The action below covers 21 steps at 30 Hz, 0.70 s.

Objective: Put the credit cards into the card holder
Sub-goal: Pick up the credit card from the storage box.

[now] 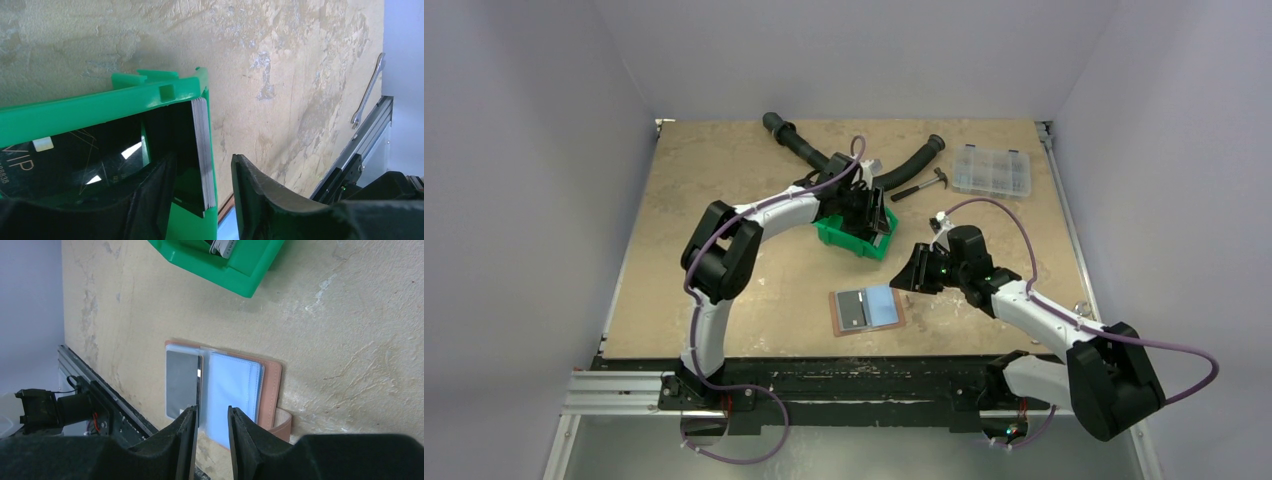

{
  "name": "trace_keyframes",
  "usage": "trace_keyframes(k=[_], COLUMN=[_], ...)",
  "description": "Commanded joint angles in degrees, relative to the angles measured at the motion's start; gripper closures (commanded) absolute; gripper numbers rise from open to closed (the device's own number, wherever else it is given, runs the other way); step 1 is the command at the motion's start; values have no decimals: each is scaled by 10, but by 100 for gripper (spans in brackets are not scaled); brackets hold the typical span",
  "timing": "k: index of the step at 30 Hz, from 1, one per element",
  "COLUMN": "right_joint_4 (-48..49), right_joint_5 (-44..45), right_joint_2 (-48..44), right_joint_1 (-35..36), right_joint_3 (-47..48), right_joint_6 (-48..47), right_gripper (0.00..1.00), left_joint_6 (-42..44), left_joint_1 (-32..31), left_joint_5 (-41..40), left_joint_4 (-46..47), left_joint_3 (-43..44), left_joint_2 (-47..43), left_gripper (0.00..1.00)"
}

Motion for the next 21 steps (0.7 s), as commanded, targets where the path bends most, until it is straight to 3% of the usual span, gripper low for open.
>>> trace_keyframes(k=[1,12,21], right_joint_4=[21,19,21], right_joint_5=[-7,-8,-11], right_joint_2=[-2,-2,3], right_joint_1=[-2,-1,-1], right_joint_3=[-2,-1,1], right_joint_6=[3,3,2], right_gripper=[64,64,64], left_joint_6=[-16,-8,10], left_joint_1=[2,2,2], left_joint_5=[29,9,-29], left_joint_4=[41,33,10], left_joint_3=[-13,-14,-4], left_joint_2=[-34,-43,-67], left_gripper=[57,77,87])
